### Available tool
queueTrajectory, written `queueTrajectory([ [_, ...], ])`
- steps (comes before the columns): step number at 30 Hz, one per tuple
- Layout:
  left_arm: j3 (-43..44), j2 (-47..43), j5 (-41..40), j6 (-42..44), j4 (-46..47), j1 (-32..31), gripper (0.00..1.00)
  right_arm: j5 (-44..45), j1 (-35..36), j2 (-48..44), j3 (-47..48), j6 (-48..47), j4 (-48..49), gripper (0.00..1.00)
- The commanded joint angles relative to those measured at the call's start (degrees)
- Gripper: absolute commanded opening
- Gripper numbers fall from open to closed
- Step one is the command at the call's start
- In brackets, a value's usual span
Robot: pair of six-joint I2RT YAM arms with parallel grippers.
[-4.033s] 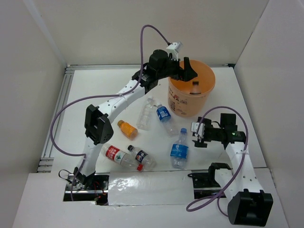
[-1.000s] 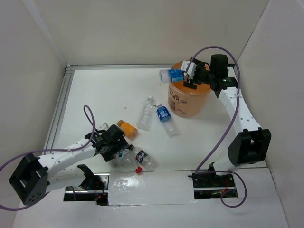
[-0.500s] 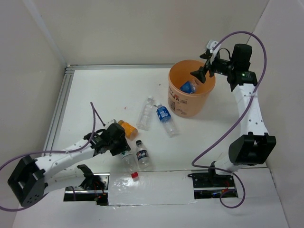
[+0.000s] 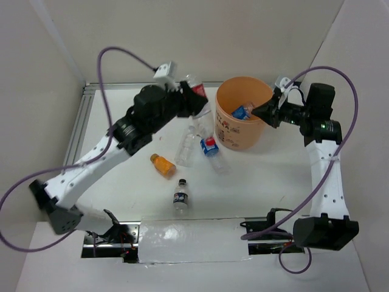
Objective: Put the plastic bottles in the bin
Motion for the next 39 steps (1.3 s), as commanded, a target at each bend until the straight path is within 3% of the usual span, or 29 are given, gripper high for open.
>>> queueTrajectory([
  [1,12.7,12.2,-3.1,6.9,12.7,1.4,0.00,1.9,-2.0,-3.8,-4.9,-3.8,-4.5,0.18],
  [5,28.3,26.9,-3.1,6.1,13.5,2.9,0.00,3.7,-2.6,-6.9,-11.0,-7.9,-8.9,0.47],
  [6,30.6,31.5,-3.8,6.1,13.5,2.9,0.03,4.3,-2.6,-7.6,-12.4,-8.8,-9.6,0.63],
  [7,32.6,33.4,-4.5,5.3,13.5,2.9,0.05,4.8,-2.6,-7.6,-15.6,-8.2,-9.6,0.69],
  [9,37.0,36.8,-6.1,4.7,14.9,2.9,0.07,7.2,-1.4,-7.6,-18.4,-7.1,-8.5,0.71],
  [13,41.7,42.8,-9.4,3.5,15.0,2.9,0.27,13.3,4.5,-7.6,-23.9,-1.2,-4.1,0.75],
  [14,43.5,44.8,-9.4,4.1,14.4,2.9,0.46,14.6,8.0,-8.4,-26.6,0.3,-2.6,0.76],
  [16,44.0,45.5,-8.5,4.7,13.9,2.9,0.69,19.4,12.9,-9.2,-29.5,5.3,3.4,0.82],
  [17,44.6,46.2,-7.9,5.3,13.4,2.9,0.89,22.0,15.5,-9.8,-32.6,7.7,6.1,0.87],
  [19,43.9,45.6,-6.6,5.3,13.4,2.9,0.91,28.0,23.4,-9.8,-35.3,10.8,13.0,0.88],
  [20,43.2,44.7,-6.1,5.9,13.4,2.9,0.93,28.0,24.7,-9.8,-38.1,14.0,15.3,0.96],
  [21,40.8,43.6,-6.1,6.7,13.9,2.9,1.00,30.3,26.4,-9.8,-39.2,16.3,17.7,1.00],
  [26,31.5,30.5,-10.7,14.3,15.5,2.9,1.00,45.1,33.6,-5.9,-42.9,28.2,31.7,1.00],
  [29,19.8,18.5,-13.8,18.0,15.5,2.9,1.00,53.6,36.8,-3.3,-43.6,32.1,36.9,1.00],
  [33,-5.7,1.5,-14.6,18.5,13.9,2.4,1.00,58.4,39.2,1.7,-43.0,34.6,40.2,1.00],
  [39,-31.2,-16.5,-12.8,10.0,2.8,-1.8,1.00,57.7,39.7,10.3,-43.0,36.6,43.1,0.96],
])
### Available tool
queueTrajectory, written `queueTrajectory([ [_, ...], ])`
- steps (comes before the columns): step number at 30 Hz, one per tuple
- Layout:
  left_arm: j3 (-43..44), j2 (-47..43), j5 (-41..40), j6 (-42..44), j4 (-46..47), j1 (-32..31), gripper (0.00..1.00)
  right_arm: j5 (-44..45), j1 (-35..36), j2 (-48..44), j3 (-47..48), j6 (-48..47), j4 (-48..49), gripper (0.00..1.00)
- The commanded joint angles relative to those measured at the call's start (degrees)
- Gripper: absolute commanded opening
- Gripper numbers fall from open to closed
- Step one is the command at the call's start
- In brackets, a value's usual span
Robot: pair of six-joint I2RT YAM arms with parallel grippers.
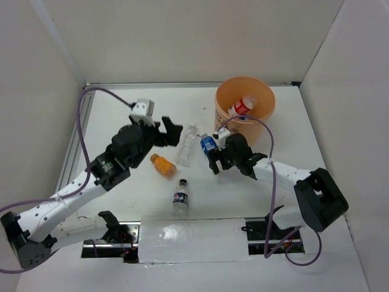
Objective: Put the plastic bottles in the bin
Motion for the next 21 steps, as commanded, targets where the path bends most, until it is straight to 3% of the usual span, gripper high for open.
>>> queueTrajectory([
  [1,-11.2,-5.5,0.2,-6.1,-7.6,-2.8,1.00,1.9,0.9,2.8,0.1,2.8,5.9,0.95],
  [3,-16.7,-8.3,-0.3,-9.5,-9.3,-5.9,1.00,1.9,0.9,4.8,0.0,3.4,7.1,0.92],
  [6,-20.3,-10.7,-1.6,-12.7,-10.9,-11.5,1.00,1.1,0.9,6.2,0.0,3.4,8.2,0.78],
  [7,-21.8,-10.7,-2.6,-13.3,-11.9,-13.0,1.00,0.4,1.5,6.2,0.0,2.7,8.3,0.73],
  [8,-22.4,-10.7,-2.6,-13.9,-12.0,-14.4,1.00,-0.3,1.5,6.2,0.0,2.7,8.3,0.59],
  [12,-23.7,-5.9,-4.1,-18.6,-16.1,-19.4,1.00,-4.8,2.0,6.2,3.8,0.6,4.3,0.33],
  [15,-24.9,-4.7,-3.5,-20.0,-15.3,-20.6,1.00,-7.4,3.5,3.7,7.2,-1.2,-2.7,0.25],
  [21,-25.3,2.0,-0.8,-19.5,-12.3,-20.6,1.00,-5.6,8.4,-11.3,9.5,-8.3,-7.3,0.25],
])
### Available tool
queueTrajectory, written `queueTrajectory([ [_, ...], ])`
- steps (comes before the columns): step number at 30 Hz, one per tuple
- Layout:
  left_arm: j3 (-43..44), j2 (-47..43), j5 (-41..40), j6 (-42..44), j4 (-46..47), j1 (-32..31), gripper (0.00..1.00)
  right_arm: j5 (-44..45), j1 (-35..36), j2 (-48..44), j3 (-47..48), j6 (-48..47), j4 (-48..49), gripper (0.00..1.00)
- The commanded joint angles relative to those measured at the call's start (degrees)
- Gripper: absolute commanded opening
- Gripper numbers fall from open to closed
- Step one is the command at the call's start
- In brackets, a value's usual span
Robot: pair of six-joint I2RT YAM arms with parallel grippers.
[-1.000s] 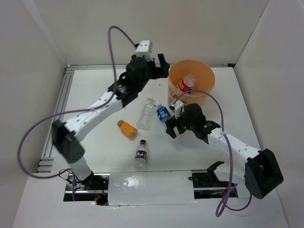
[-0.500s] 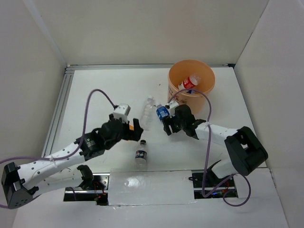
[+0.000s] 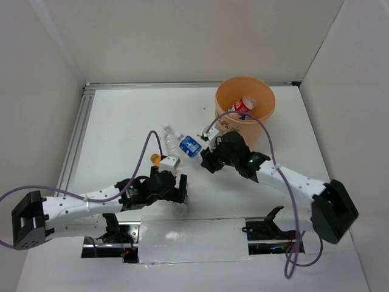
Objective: Put the plastic bottles in the bin
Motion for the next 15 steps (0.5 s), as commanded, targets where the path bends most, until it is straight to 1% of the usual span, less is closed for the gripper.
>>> queueTrajectory([
  [1,1.1,4.7,0.5,-1.6,2.8,-0.3,1.00,0.0,1.9,-10.1,5.1,-6.0,-3.6,0.25],
  [5,2.6,11.6,0.0,-3.2,1.4,-0.8,1.00,1.2,1.9,-15.8,10.6,-7.9,-2.6,0.25],
  [8,2.6,16.3,0.6,-3.2,4.0,-1.4,1.00,4.2,0.3,-15.5,14.5,-8.4,0.5,0.26],
  [10,3.6,18.3,1.4,-2.6,5.4,-1.4,1.00,6.3,-3.9,-14.1,18.4,-8.4,2.1,0.26],
  [11,3.6,19.3,1.4,-2.6,6.1,-1.4,0.96,6.8,-5.8,-13.1,19.6,-8.4,2.1,0.27],
  [12,4.3,20.9,2.6,-1.3,6.8,-1.4,0.93,6.8,-10.2,-11.0,21.7,-8.4,2.1,0.29],
  [13,5.0,21.6,2.6,-1.3,7.3,-1.4,0.89,4.7,-12.8,-9.9,22.5,-7.8,2.1,0.29],
  [14,5.0,22.2,3.5,-0.4,8.0,-1.4,0.84,3.4,-15.3,-9.0,22.5,-7.8,1.4,0.31],
  [15,5.6,22.2,4.2,0.4,8.0,-1.4,0.73,2.6,-17.6,-7.2,23.2,-7.3,1.4,0.36],
])
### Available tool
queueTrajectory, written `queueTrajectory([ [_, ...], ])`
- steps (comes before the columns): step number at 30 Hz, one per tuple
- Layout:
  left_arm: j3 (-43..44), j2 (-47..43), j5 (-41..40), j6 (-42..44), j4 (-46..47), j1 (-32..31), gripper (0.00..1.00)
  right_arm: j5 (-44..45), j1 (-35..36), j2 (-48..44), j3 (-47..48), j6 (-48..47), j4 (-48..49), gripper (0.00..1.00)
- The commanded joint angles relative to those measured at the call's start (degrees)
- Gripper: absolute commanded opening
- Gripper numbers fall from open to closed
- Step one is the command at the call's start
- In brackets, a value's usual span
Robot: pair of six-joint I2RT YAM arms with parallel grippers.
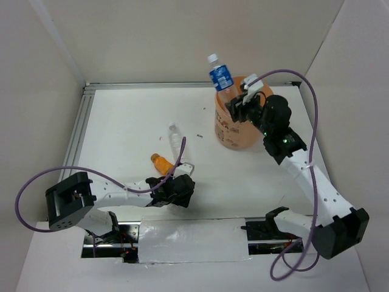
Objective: Put the plastic bottles in the bin
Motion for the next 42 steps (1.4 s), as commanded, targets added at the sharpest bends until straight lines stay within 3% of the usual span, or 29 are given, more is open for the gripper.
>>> queueTrajectory([
  [1,2.9,1.1,2.0,2.1,4.5,-0.4,0.68,-1.1,-9.5,4.3,2.9,0.6,0.6,0.37],
  [4,3.4,0.6,3.1,2.1,4.5,-0.4,0.51,-5.9,-16.4,7.3,3.6,1.3,-1.1,0.44],
  [6,3.4,-1.0,3.8,2.6,4.5,-0.4,0.44,-9.0,-19.1,8.5,4.2,0.7,-2.5,0.57],
  [7,3.4,-1.7,3.8,2.6,4.5,-0.4,0.40,-10.0,-19.9,8.5,4.2,0.6,-3.3,0.70],
  [8,4.0,-2.5,4.3,3.3,4.5,-0.4,0.35,-12.0,-21.3,8.5,4.2,-0.1,-3.3,0.91],
  [9,4.0,-4.3,4.3,3.3,4.5,-0.4,0.32,-12.9,-21.8,8.0,4.2,-0.8,-3.3,1.00],
  [13,8.9,-9.5,4.1,6.2,3.3,-0.4,0.29,-16.2,-24.1,5.9,3.7,-0.8,-3.3,1.00],
  [19,26.4,-9.1,0.4,17.8,6.6,1.7,0.29,-17.8,-32.8,0.9,0.9,3.1,-2.1,1.00],
  [20,31.3,-7.2,0.4,21.0,7.6,2.4,0.29,-19.0,-35.6,0.9,0.3,3.1,-2.9,0.91],
  [23,37.4,-3.8,3.3,24.8,15.0,6.2,0.29,-24.2,-39.7,-1.4,-1.6,2.5,-6.3,0.48],
  [24,39.3,-2.4,4.6,26.3,17.2,7.4,0.29,-25.2,-40.7,-2.0,-2.8,1.9,-7.3,0.18],
  [26,44.9,2.7,8.1,26.3,21.0,10.4,0.31,-24.4,-40.7,-3.5,-3.7,0.0,-10.3,0.00],
  [28,51.7,7.1,9.3,25.6,24.8,12.1,0.33,-22.8,-41.2,-4.7,-6.2,-0.5,-11.0,0.00],
  [30,58.8,17.3,11.3,24.0,27.4,15.0,0.37,-22.3,-41.2,-7.9,-8.6,-1.3,-12.6,0.00],
  [36,75.1,31.8,11.0,19.2,28.5,17.2,0.45,-23.4,-41.2,-13.6,-13.4,-3.8,-17.8,0.00],
  [38,80.9,37.5,11.0,17.8,27.2,17.7,0.57,-24.2,-41.2,-15.4,-15.8,-4.5,-19.0,0.00],
  [39,83.4,39.4,11.0,17.2,25.6,17.7,0.71,-25.2,-41.2,-17.0,-16.5,-6.2,-20.4,0.07],
  [41,88.8,43.8,11.0,17.2,22.5,17.7,0.83,-29.0,-41.2,-18.3,-17.5,-8.8,-22.5,0.28],
  [42,88.8,44.4,11.5,17.2,21.5,18.4,0.95,-30.7,-41.2,-19.0,-18.0,-11.5,-24.2,0.61],
])
